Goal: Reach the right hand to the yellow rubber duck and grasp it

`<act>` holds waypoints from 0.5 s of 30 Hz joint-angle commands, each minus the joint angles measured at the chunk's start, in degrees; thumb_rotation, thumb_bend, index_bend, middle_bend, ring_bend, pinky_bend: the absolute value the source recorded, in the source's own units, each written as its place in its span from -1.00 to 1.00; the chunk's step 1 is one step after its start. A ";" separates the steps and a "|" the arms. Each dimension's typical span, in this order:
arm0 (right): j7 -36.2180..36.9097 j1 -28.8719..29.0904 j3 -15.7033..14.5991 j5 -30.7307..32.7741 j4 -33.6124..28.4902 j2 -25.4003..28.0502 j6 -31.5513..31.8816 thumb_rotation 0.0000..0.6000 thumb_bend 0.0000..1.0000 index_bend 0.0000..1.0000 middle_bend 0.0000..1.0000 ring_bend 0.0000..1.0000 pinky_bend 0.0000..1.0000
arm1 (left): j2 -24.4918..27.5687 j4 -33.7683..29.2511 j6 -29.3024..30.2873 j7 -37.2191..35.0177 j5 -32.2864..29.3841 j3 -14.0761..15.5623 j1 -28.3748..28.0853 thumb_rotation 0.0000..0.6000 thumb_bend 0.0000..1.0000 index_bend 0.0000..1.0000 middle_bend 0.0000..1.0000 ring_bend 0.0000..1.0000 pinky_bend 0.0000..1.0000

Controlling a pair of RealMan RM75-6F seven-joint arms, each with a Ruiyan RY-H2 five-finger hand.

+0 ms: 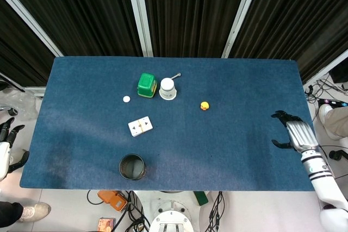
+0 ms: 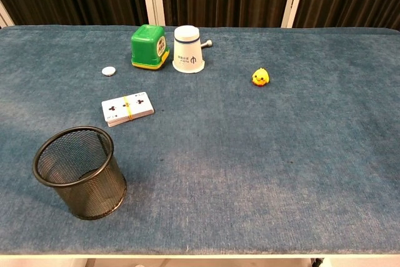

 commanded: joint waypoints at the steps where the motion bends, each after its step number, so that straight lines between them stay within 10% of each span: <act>1: 2.66 5.58 2.53 2.77 8.71 -6.71 -4.62 1.00 -0.35 -0.38 -0.54 -0.43 -0.45 | 0.04 0.02 0.06 -0.07 -0.03 -0.02 0.04 1.00 -0.40 -0.66 -0.99 -0.89 -0.62; 15: 6.02 15.26 4.20 2.43 19.49 -17.19 -11.06 1.00 -0.35 -0.23 -0.54 -0.44 -0.45 | 0.04 0.24 -0.54 0.39 -0.52 -0.12 -0.18 1.00 -0.40 -0.66 -0.99 -0.89 -0.62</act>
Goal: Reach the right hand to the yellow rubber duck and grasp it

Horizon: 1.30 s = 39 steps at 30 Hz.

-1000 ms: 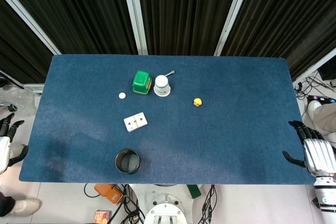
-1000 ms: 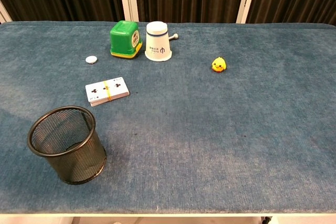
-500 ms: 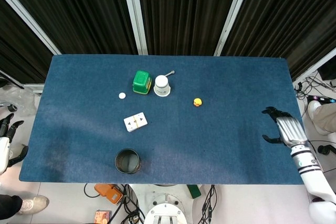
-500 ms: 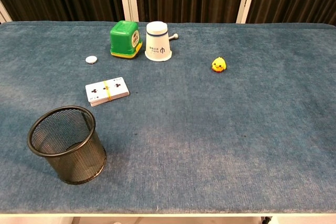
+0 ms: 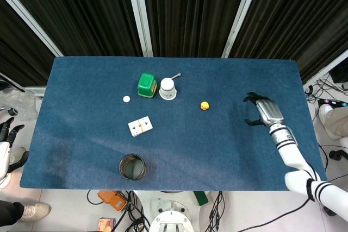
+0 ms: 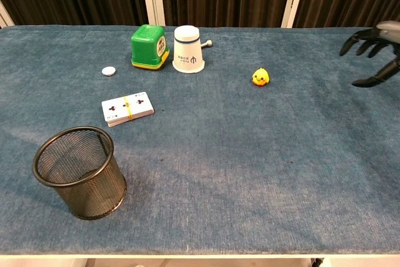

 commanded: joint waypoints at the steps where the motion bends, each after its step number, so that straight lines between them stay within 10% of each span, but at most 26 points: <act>1: 0.55 1.71 0.37 -0.11 1.12 -1.48 -1.23 1.00 -0.34 -0.22 -0.54 -0.44 -0.45 | 0.02 0.06 -0.05 -0.01 -0.04 -0.02 -0.02 1.00 -0.40 -0.66 -0.99 -0.89 -0.62; 39: 7.65 15.35 2.14 1.48 19.33 -17.32 -9.85 1.00 -0.34 -0.08 -0.54 -0.44 -0.45 | 0.02 0.52 -0.99 -0.19 -0.47 -0.10 -0.49 1.00 -0.40 -0.66 -0.99 -0.89 -0.62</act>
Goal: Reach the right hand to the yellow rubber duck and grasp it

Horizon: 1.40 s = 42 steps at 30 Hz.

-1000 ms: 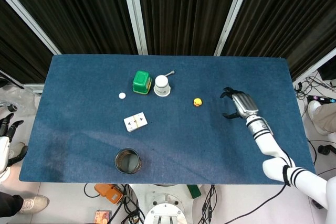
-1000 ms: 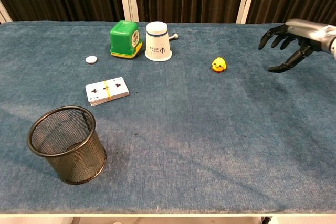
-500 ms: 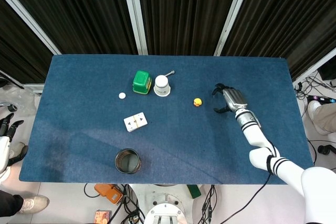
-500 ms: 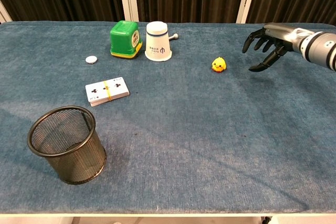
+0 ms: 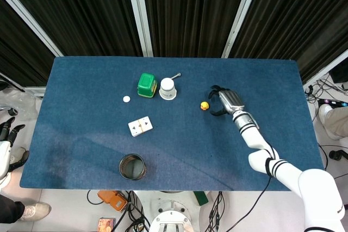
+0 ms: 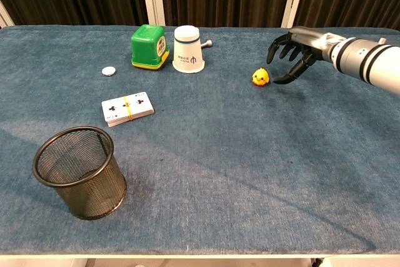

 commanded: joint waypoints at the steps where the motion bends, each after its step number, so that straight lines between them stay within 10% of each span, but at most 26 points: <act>1: -0.16 0.82 0.25 0.60 0.98 -0.71 -1.16 1.00 -0.34 -0.08 -0.54 -0.44 -0.45 | 0.02 0.04 -0.06 -0.12 -0.19 -0.06 0.00 1.00 -0.40 -0.66 -0.99 -0.89 -0.62; 27: 2.50 4.90 0.44 0.14 8.24 -5.65 -2.52 1.00 -0.04 0.28 -0.54 -0.44 -0.44 | 0.25 0.18 -0.32 -0.67 -0.28 -0.14 -0.15 1.00 -0.40 -0.66 -0.99 -0.89 -0.62; 42: -0.75 -3.87 0.96 -5.14 -18.33 9.05 20.43 1.00 -0.03 0.28 -0.54 -0.44 -0.44 | 0.13 0.02 -0.42 -0.87 -0.97 -0.37 -0.14 1.00 -0.40 -0.66 -0.99 -0.89 -0.62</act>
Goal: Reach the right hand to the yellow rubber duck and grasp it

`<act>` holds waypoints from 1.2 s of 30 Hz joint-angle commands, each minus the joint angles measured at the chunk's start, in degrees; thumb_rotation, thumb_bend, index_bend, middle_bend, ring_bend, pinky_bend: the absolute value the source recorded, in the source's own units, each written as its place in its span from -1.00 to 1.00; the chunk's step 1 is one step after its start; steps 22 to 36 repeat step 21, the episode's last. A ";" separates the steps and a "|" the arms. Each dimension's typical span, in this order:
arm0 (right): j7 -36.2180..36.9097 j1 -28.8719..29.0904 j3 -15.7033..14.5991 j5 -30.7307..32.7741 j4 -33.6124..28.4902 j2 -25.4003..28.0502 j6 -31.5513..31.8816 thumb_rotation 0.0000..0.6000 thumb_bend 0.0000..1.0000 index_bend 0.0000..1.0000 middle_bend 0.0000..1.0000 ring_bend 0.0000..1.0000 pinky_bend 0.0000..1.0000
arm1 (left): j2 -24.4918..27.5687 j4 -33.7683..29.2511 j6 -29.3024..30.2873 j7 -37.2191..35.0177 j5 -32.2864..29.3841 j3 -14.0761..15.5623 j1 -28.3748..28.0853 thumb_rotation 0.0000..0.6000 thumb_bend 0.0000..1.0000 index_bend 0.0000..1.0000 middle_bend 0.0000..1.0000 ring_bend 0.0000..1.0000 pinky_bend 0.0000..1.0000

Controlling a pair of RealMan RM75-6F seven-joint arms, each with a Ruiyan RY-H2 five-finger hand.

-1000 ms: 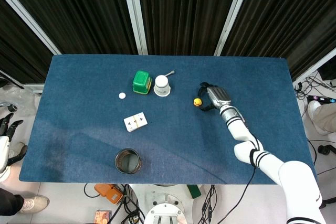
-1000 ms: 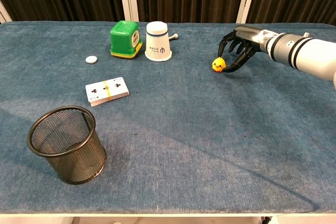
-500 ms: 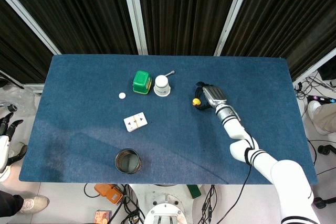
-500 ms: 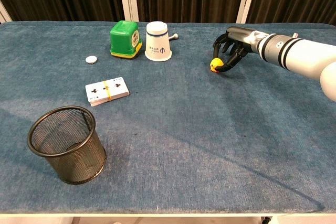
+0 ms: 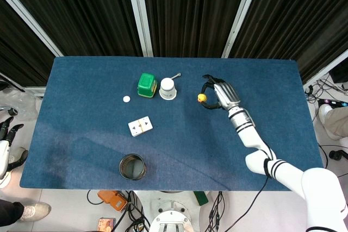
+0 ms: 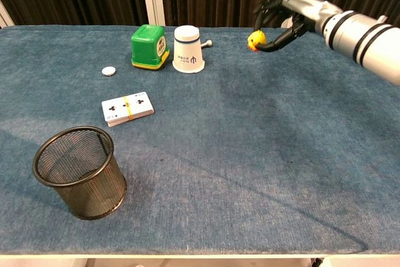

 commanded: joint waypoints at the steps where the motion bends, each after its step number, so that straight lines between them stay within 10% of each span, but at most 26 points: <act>1: -4.65 -3.88 -0.18 -2.59 -12.39 7.56 7.32 1.00 -0.03 0.28 -0.54 -0.44 -0.44 | -0.03 -0.05 -0.19 -0.19 -0.32 -0.14 -0.07 1.00 -0.40 -0.66 -0.99 -0.89 -0.62; 13: -18.14 -4.37 5.11 0.47 -38.94 23.64 8.82 1.00 -0.03 0.28 -0.54 -0.44 -0.43 | 0.02 -0.45 0.34 0.14 0.11 0.06 0.17 1.00 -0.40 -0.66 -0.99 -0.89 -0.62; 36: -11.98 -4.36 6.60 -0.04 -42.56 26.69 8.74 1.00 -0.03 0.28 -0.54 -0.44 -0.42 | 0.12 -0.41 0.28 -0.18 -0.18 -0.07 0.20 1.00 -0.40 -0.66 -0.99 -0.89 -0.62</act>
